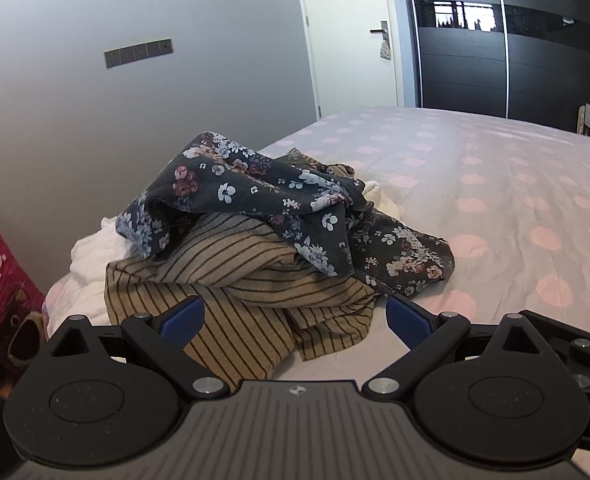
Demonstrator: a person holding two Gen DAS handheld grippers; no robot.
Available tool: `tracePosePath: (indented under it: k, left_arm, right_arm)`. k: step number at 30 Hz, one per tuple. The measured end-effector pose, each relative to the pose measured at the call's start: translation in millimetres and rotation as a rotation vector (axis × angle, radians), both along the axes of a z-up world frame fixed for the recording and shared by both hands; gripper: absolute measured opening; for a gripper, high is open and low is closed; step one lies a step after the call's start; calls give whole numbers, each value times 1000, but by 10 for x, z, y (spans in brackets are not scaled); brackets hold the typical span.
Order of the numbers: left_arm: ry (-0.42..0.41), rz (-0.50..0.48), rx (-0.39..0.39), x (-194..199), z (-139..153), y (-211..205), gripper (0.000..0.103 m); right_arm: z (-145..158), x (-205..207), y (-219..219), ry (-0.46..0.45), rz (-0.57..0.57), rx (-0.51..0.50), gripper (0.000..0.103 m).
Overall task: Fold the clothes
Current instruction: 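Grasp the floral denim jacket with both grippers and lift it from the pile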
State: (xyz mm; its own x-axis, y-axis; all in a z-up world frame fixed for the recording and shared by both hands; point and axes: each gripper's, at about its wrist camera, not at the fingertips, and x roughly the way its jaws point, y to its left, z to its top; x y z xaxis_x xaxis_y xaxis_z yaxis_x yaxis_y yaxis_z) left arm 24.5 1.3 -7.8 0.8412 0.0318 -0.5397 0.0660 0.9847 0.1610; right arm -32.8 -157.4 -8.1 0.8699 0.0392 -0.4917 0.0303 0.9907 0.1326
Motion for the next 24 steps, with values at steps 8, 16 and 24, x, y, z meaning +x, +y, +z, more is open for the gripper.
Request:
tracePosePath:
  k: [8,16,24]
  left_arm:
    - [-12,63,44,536,44,381,98]
    - [-1,70,70,1015,81,765,98]
    - [-17,31,94,1251,41,860,95]
  right_arm:
    - [-35,613,205,-7,111,-40,93]
    - [-283,1443,569,58,204,-18,83]
    - [-489,2121,721,137,190,30,57]
